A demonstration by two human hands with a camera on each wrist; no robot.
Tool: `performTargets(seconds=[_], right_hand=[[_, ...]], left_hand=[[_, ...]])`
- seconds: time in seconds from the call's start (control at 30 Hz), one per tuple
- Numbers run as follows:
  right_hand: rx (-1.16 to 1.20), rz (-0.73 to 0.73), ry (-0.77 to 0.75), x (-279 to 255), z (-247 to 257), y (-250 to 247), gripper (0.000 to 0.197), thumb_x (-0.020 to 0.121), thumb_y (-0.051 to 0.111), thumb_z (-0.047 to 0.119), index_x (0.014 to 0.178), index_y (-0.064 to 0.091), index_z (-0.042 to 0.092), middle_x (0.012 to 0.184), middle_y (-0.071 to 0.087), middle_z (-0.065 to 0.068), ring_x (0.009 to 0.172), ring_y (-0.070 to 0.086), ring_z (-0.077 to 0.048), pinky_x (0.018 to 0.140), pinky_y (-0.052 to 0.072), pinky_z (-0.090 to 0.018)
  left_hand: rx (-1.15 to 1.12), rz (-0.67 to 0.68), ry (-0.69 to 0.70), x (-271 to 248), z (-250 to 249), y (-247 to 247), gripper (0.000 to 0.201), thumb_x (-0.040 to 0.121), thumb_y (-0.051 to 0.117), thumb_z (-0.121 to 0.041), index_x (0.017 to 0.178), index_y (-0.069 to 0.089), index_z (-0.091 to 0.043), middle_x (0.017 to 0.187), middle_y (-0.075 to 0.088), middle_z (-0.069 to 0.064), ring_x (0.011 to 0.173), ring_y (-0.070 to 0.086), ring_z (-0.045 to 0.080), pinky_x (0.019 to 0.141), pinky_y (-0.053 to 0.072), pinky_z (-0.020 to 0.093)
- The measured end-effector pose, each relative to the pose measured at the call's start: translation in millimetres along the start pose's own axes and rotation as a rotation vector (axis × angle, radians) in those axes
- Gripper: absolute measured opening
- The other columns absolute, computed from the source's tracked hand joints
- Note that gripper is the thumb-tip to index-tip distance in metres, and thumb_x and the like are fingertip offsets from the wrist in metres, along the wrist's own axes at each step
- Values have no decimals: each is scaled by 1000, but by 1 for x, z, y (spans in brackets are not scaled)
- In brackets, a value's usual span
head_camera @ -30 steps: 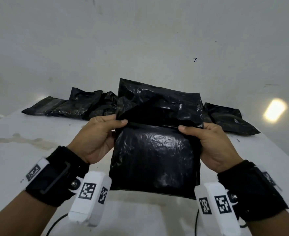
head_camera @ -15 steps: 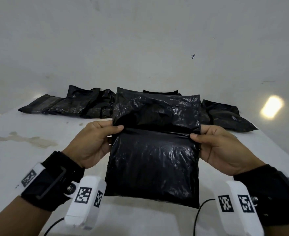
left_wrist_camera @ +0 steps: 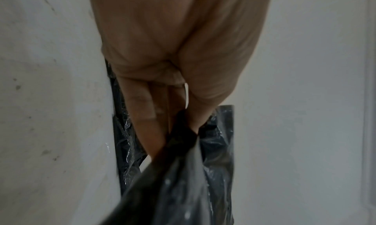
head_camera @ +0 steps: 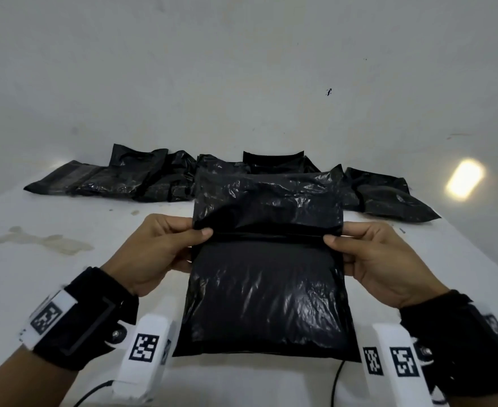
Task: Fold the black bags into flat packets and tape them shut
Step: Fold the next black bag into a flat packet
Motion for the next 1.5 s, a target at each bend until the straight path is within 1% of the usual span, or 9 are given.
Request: performTargets(seconds=[0.17, 0.33, 0.47, 0.67, 0.87, 0.93, 1.1, 1.3, 1.5], right_hand=[[60, 16, -42, -1, -2, -4, 31, 68, 70, 8, 97, 76, -1, 102, 74, -22, 78, 74, -23, 61, 59, -26], [125, 48, -86, -1, -5, -8, 34, 62, 74, 11, 94, 77, 0, 102, 73, -22, 86, 74, -23, 68, 59, -25], [128, 72, -120, -3, -5, -8, 24, 59, 72, 8, 81, 79, 1, 96, 74, -21, 86, 74, -26, 69, 59, -25], [191, -38, -170, -8, 4, -28, 8, 51, 71, 8, 55, 72, 2, 88, 74, -23, 83, 75, -30, 69, 60, -25], [168, -16, -53, -1, -2, -10, 17, 82, 55, 1, 88, 71, -1, 81, 72, -13, 62, 68, -17, 55, 56, -24], [266, -6, 70, -1, -3, -1, 26, 90, 47, 11, 94, 71, 1, 80, 68, -10, 61, 65, -17, 53, 55, -24], [265, 127, 236, -1, -10, 10, 69, 80, 61, 59, 121, 69, 4, 121, 64, -19, 111, 59, -33, 95, 51, -39], [163, 94, 159, 3, -15, 13, 42, 75, 71, 10, 115, 67, -4, 114, 70, -23, 92, 72, -25, 83, 60, -30], [147, 83, 118, 2, -12, 11, 36, 69, 71, 1, 104, 71, -5, 103, 73, -23, 85, 74, -26, 70, 60, -27]], left_hand=[[-101, 59, 83, -1, 3, -5, 58, 53, 92, -38, 97, 77, -4, 98, 74, 21, 74, 73, 24, 50, 54, 23], [-156, 67, 126, 1, 2, -5, 23, 60, 76, -14, 81, 80, -7, 84, 75, 16, 60, 71, 17, 49, 54, 20], [-152, 123, 169, 1, 4, -10, 48, 47, 95, -31, 85, 79, -4, 92, 74, 21, 75, 74, 24, 61, 59, 25], [-231, -15, 228, -2, -6, -29, 61, 17, 99, -41, 65, 79, -10, 77, 76, 10, 68, 73, 17, 60, 58, 19], [-177, 22, 204, 0, -8, -11, 8, 57, 75, -3, 63, 78, -9, 75, 76, 10, 68, 73, 17, 61, 58, 21], [-76, -14, 208, 3, -7, -8, 40, 76, 54, 19, 63, 78, -10, 76, 76, 10, 69, 73, 18, 64, 60, 23], [65, 9, 269, 4, -10, -5, 47, 80, 54, 22, 67, 80, -15, 82, 76, 10, 78, 74, 22, 68, 60, 27], [204, 22, 329, 5, -12, -13, 45, 80, 58, 18, 71, 81, -20, 89, 76, 14, 86, 73, 30, 76, 60, 39], [79, 141, 314, 2, -20, -15, 33, 75, 56, 10, 71, 80, -13, 97, 76, 12, 91, 73, 27, 71, 59, 27]])
Point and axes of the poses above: each hand's wrist, its own x-axis towards the middle knuckle, its own y-axis out of the palm, z = x × y, the point moved 1 cm from there along x, towards the middle knuckle
